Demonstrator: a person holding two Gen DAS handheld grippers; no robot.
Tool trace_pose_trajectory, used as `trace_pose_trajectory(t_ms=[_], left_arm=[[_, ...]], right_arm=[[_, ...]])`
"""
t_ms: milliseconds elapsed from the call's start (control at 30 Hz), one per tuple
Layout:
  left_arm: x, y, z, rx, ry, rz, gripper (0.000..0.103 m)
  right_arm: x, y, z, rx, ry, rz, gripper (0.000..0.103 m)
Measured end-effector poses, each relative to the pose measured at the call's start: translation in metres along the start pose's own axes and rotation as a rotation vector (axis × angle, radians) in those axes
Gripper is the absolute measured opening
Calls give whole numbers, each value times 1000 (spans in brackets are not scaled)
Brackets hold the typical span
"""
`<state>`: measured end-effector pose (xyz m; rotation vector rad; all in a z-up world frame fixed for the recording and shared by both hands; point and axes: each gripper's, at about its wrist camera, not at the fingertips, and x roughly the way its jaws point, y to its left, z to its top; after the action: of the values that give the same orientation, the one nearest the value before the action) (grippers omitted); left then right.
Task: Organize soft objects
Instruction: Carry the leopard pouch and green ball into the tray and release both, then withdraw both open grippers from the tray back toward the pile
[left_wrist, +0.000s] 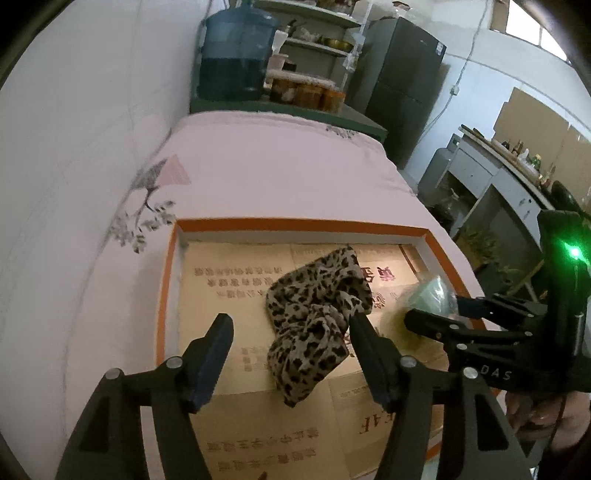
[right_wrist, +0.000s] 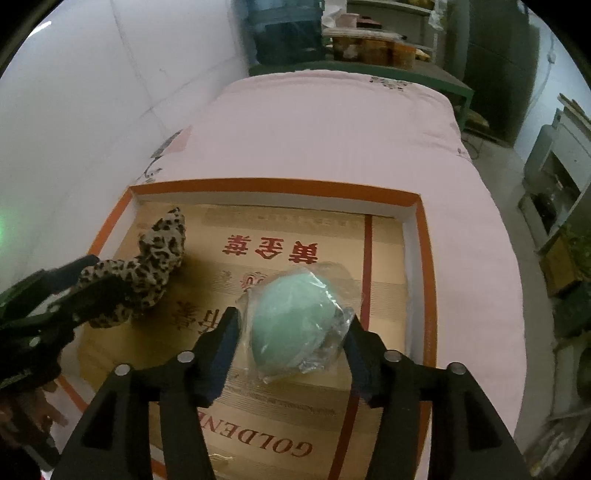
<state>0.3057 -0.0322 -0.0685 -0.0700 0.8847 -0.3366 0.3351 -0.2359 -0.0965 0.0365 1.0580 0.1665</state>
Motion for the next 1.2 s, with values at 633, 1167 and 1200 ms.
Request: trace_pose_trajectory(t_ms=[633,1167,1200], left_arm=[[-70,-22,-10,89,-148,196,68],[-138,-25,-32,36,-253,183,63],[-141,-25,-34,35,-255,182,63]], right_arm=[[-59,13,-15,12,-84,-22,73],[-124,40,-44,17,-154,9,73],[-126,41,-46,18,-157,9,73]])
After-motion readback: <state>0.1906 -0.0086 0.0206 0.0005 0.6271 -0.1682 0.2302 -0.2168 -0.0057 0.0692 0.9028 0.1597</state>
